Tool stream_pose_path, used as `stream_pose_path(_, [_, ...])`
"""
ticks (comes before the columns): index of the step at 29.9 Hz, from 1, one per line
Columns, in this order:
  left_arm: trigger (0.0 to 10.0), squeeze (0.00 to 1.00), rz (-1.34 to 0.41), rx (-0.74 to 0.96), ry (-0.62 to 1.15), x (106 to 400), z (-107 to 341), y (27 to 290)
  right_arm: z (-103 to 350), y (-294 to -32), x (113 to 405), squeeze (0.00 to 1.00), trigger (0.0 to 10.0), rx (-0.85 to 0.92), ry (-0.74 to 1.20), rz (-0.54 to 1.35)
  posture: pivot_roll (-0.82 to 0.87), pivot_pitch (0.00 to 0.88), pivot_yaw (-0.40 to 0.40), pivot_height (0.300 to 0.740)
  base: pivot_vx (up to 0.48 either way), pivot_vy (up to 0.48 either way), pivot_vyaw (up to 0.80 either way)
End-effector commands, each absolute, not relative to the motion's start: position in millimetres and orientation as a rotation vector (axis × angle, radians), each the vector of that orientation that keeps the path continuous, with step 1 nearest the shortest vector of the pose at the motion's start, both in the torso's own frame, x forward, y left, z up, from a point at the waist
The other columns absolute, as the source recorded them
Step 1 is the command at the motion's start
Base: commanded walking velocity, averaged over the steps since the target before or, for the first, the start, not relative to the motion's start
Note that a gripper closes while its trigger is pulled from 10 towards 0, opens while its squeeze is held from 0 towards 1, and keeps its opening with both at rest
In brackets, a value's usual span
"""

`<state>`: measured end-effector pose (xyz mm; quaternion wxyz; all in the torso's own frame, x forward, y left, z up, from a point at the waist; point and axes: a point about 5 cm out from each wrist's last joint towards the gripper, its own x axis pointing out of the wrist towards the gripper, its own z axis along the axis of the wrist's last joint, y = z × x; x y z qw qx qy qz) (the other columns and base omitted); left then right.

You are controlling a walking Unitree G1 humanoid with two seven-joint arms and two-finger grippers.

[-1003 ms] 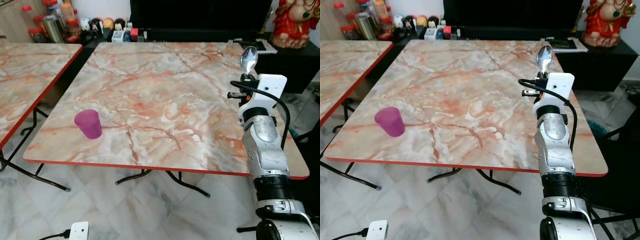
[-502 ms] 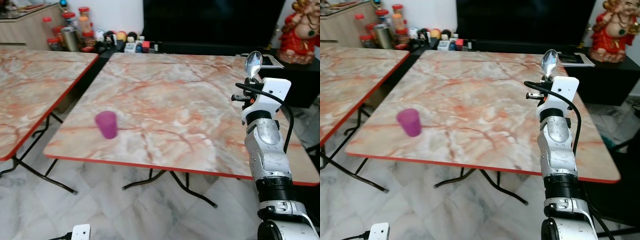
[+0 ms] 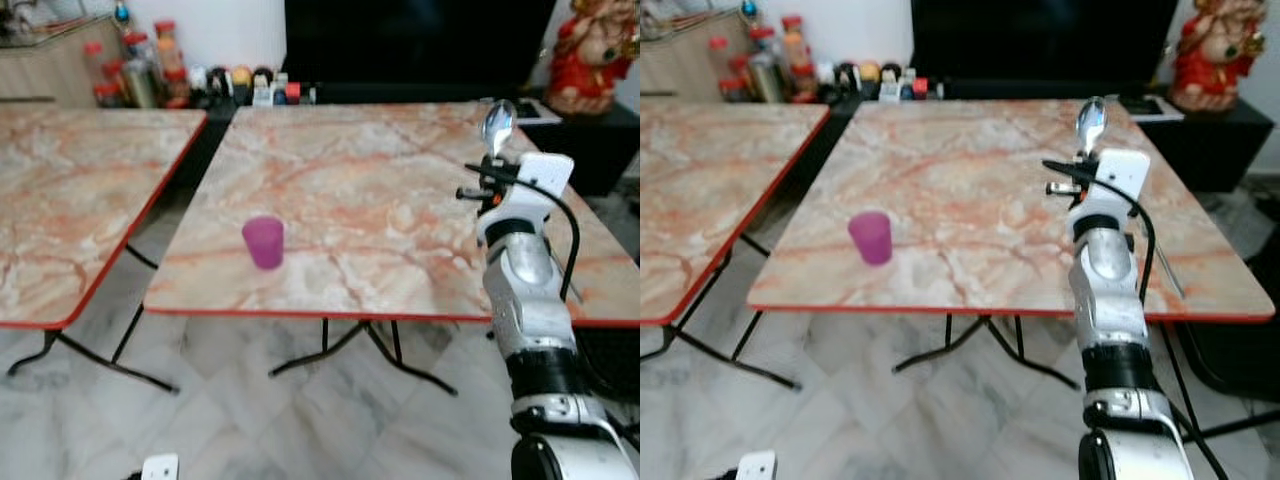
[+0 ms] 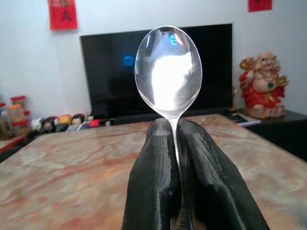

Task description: Setting the table

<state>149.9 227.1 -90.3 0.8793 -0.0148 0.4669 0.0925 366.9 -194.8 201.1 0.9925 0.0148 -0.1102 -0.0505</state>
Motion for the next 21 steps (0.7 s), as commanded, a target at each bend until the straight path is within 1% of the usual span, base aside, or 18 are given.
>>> stream_pose_path(1, [10.0, 0.0, 0.209, -0.027, 0.981, 146.5, -90.7, 231.4, 212.5, -186.7, 369.5, 0.0, 10.0, 0.031, -0.257, -0.074, -0.03, 0.075, 0.0, 0.736, 0.0, 0.48, 0.0])
stream_pose_path(9, [10.0, 0.0, 0.214, -0.028, 0.981, 147.4, -90.2, 232.4, 213.3, -180.6, 370.0, 0.0, 10.0, 0.034, -0.262, -0.071, -0.02, 0.093, 0.004, 0.736, 0.0, 0.48, 0.0])
stream_pose_path(13, [10.0, 0.0, 0.223, -0.024, 0.98, 148.1, -89.4, 235.0, 211.1, -172.1, 371.3, 0.0, 10.0, 0.035, -0.257, -0.053, 0.0, 0.091, 0.018, 0.736, 0.0, 0.48, 0.0])
stream_pose_path(17, [10.0, 0.0, 0.229, -0.016, 0.979, 148.4, -88.7, 237.2, 209.1, -171.4, 371.3, 0.0, 10.0, 0.038, -0.258, -0.055, 0.03, 0.079, 0.027, 0.736, 0.0, 0.48, 0.0])
stream_pose_path(21, [10.0, 0.0, 0.23, -0.015, 0.979, 148.3, -88.8, 237.4, 208.1, -171.5, 371.0, 0.0, 10.0, 0.039, -0.257, -0.055, 0.03, 0.079, 0.027, 0.736, 0.0, 0.48, 0.0])
